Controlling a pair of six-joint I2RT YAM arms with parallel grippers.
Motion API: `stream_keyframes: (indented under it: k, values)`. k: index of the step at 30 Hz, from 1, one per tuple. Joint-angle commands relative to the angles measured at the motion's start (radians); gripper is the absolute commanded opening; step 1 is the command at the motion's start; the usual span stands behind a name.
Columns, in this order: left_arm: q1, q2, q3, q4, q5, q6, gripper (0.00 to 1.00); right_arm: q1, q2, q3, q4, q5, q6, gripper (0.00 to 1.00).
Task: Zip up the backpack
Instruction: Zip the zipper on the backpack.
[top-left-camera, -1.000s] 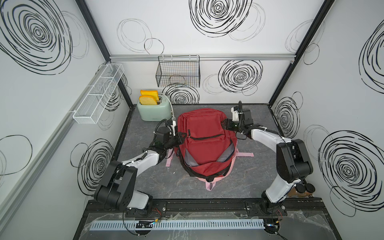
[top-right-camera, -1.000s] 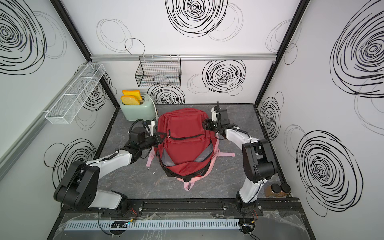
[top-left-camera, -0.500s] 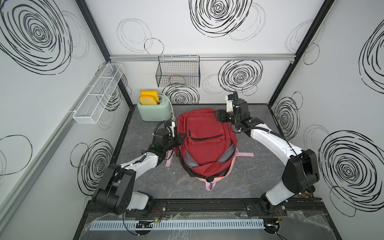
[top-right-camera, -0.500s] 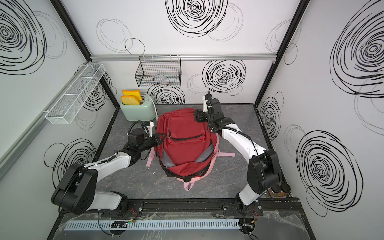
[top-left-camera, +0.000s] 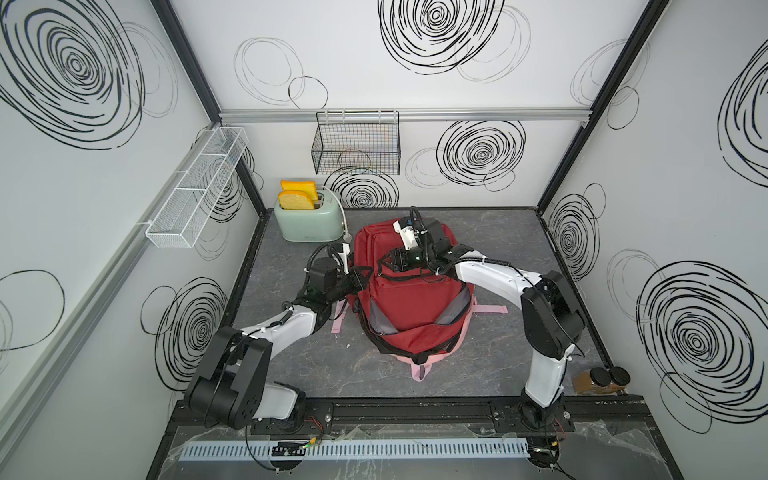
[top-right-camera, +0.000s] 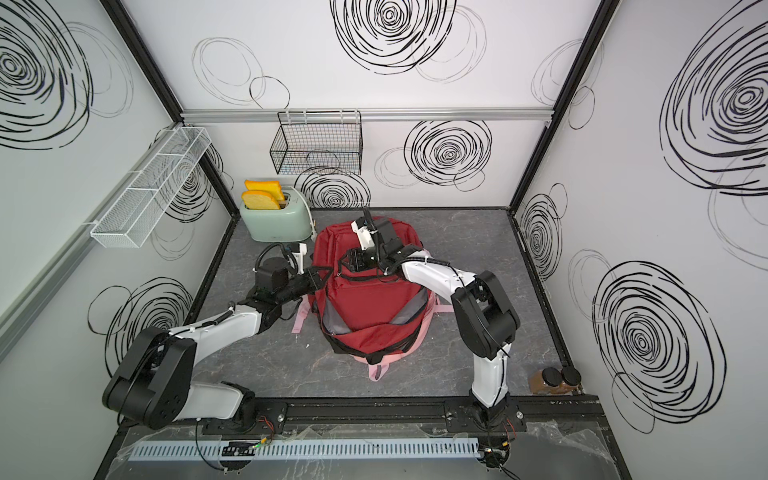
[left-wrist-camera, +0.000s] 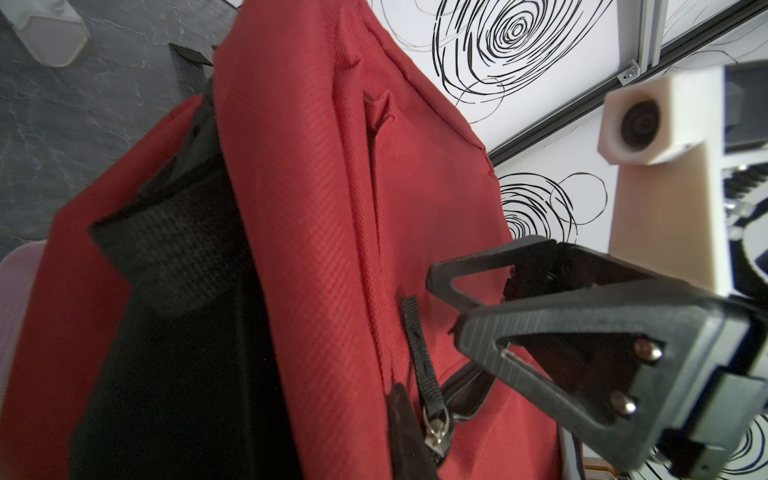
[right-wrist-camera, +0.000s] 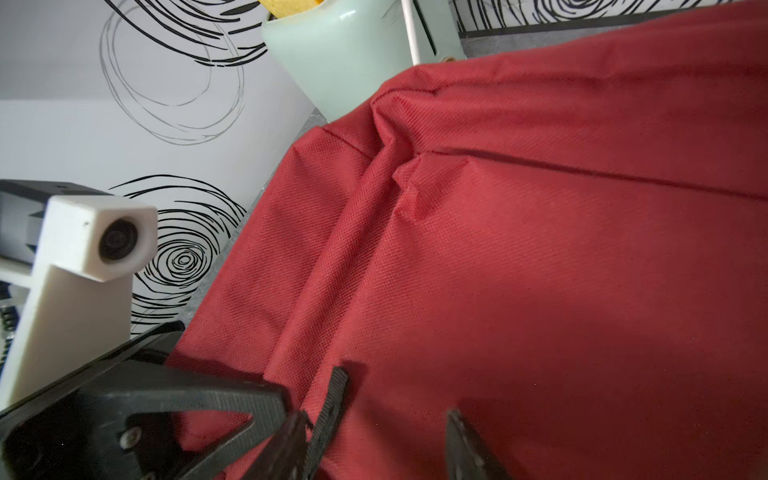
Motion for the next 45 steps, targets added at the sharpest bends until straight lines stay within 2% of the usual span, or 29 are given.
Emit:
stream_keyframes:
  k: [1, 22, 25, 32, 45]
  values:
    - [0.000, -0.012, -0.009, 0.067, 0.038, -0.018, 0.00, 0.006, -0.002, 0.017, 0.039, -0.030, 0.024, 0.55]
    - [0.000, -0.015, -0.011, 0.086, 0.050, -0.021, 0.00, 0.061, 0.077, 0.043, 0.046, -0.035, 0.048, 0.42]
    - [0.000, -0.017, -0.012, 0.086, 0.053, -0.022, 0.00, 0.067, 0.090, 0.046, 0.042, -0.032, 0.048, 0.35]
    - [0.004, -0.024, -0.013, 0.076, 0.041, -0.017, 0.00, 0.064, 0.085, 0.029, 0.047, -0.032, 0.055, 0.00]
    - [0.017, -0.045, -0.019, 0.024, -0.025, 0.000, 0.00, 0.009, -0.084, -0.120, 0.101, 0.022, 0.073, 0.00]
